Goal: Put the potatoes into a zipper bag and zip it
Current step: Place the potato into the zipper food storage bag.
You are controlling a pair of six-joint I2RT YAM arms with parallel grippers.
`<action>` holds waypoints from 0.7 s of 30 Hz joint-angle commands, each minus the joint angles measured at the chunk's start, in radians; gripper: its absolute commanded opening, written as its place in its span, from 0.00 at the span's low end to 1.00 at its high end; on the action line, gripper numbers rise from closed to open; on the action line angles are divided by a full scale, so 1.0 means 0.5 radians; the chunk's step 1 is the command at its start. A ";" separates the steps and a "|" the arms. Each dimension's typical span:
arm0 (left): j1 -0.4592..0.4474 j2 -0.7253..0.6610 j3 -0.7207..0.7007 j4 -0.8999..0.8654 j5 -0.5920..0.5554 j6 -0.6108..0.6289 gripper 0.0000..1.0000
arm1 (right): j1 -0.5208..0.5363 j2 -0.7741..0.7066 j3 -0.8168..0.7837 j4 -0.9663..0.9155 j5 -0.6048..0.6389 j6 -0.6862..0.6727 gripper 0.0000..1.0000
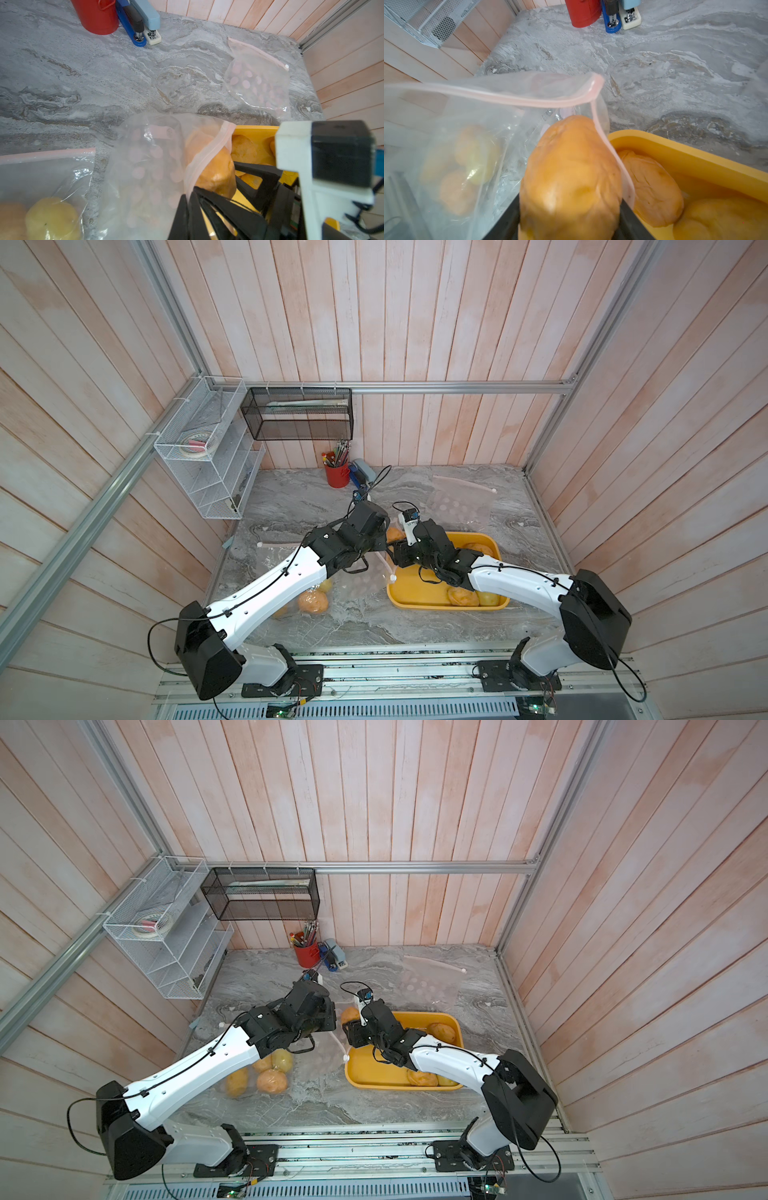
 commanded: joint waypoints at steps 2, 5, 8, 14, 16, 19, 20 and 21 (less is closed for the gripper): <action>0.014 0.036 0.104 -0.102 -0.130 -0.061 0.00 | 0.008 -0.020 0.010 -0.077 0.101 -0.050 0.48; 0.014 0.052 0.136 -0.133 -0.167 -0.055 0.00 | 0.008 -0.033 0.009 -0.092 0.146 -0.058 0.52; 0.016 0.064 0.167 -0.215 -0.317 -0.114 0.00 | 0.008 -0.032 0.016 -0.129 0.214 -0.063 0.59; 0.016 0.124 0.200 -0.217 -0.271 -0.067 0.00 | 0.011 -0.057 -0.003 -0.091 0.151 -0.086 0.75; 0.016 0.146 0.197 -0.204 -0.255 -0.054 0.00 | 0.010 -0.070 -0.020 -0.061 0.108 -0.090 0.79; 0.014 0.164 0.190 -0.188 -0.249 -0.047 0.00 | 0.008 -0.090 -0.049 -0.019 0.077 -0.093 0.82; 0.016 0.164 0.191 -0.188 -0.249 -0.046 0.00 | 0.007 -0.089 -0.052 -0.015 0.073 -0.096 0.82; 0.016 0.165 0.192 -0.191 -0.248 -0.046 0.00 | 0.005 -0.090 -0.052 -0.016 0.076 -0.096 0.82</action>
